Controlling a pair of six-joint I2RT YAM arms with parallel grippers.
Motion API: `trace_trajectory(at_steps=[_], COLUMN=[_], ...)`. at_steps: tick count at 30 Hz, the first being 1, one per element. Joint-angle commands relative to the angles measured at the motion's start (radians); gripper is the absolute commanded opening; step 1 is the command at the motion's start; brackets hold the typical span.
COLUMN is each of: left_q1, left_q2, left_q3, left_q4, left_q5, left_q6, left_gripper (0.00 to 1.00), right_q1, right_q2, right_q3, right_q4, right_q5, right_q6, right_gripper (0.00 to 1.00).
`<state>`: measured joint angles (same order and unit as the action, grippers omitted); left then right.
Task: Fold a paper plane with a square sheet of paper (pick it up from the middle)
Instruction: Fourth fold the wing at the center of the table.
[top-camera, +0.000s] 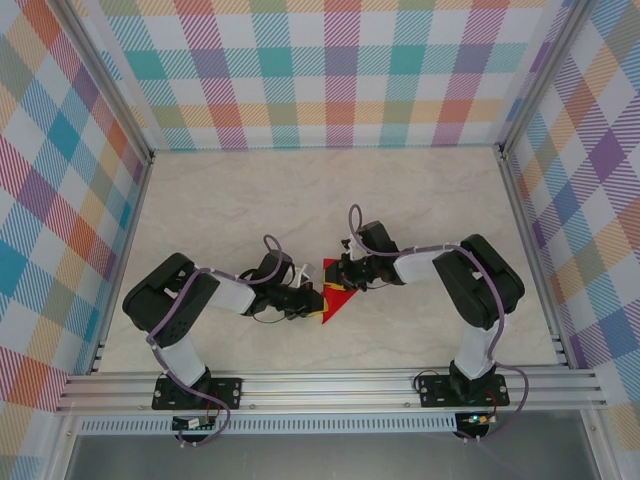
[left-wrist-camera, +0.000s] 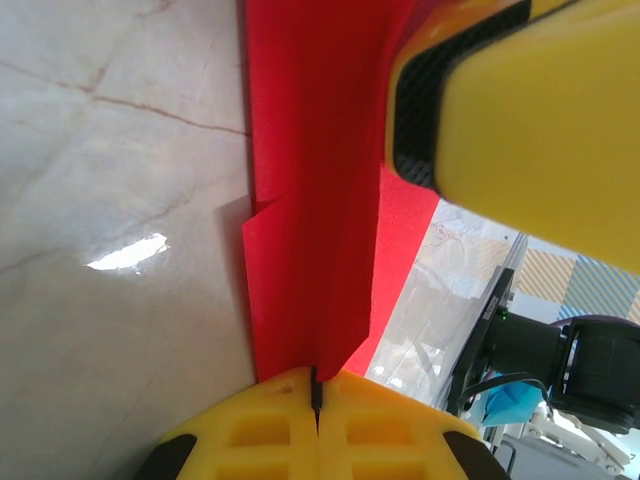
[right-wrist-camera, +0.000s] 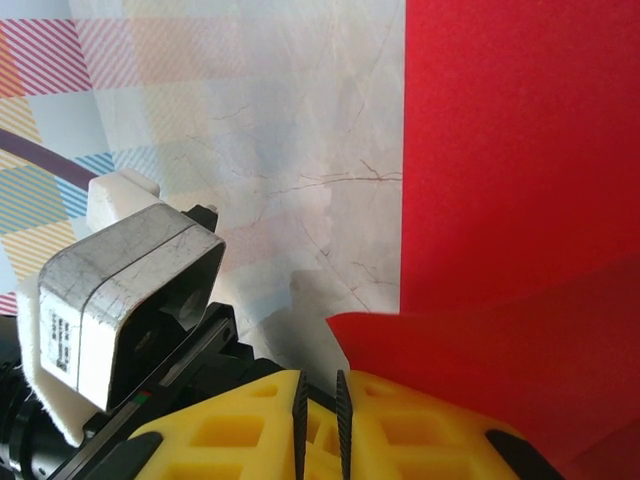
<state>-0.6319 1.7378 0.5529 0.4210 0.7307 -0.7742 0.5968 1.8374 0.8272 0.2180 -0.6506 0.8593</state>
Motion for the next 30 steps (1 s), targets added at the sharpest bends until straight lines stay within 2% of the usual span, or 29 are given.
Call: trace_trajectory(at_steps=[1, 5, 13, 18, 23, 30], left_q1=[0.001, 0.002, 0.001, 0.001, 0.001, -0.011], left_q2=[0.082, 0.083, 0.068, 0.031, -0.053, -0.090], left_q3=[-0.011, -0.016, -0.011, -0.013, -0.011, 0.011], left_q4=[-0.093, -0.098, -0.159, -0.192, -0.266, -0.321], left_q5=[-0.095, -0.096, -0.118, -0.132, -0.167, -0.163], left_q6=[0.003, 0.007, 0.037, 0.049, 0.052, 0.069], left_gripper=[0.00, 0.00, 0.00, 0.05, 0.16, 0.16], right_q1=[0.006, 0.005, 0.006, 0.006, 0.006, 0.007], right_q2=[0.019, 0.035, 0.100, 0.098, 0.095, 0.085], right_q3=[0.030, 0.057, 0.069, 0.063, 0.061, 0.053], right_q4=[-0.045, -0.152, -0.178, -0.218, -0.227, -0.224], right_q5=[0.033, 0.132, 0.147, 0.187, 0.191, 0.187], right_q6=[-0.018, -0.044, -0.050, -0.048, -0.050, -0.050], right_gripper=[0.18, 0.18, 0.17, 0.16, 0.14, 0.13])
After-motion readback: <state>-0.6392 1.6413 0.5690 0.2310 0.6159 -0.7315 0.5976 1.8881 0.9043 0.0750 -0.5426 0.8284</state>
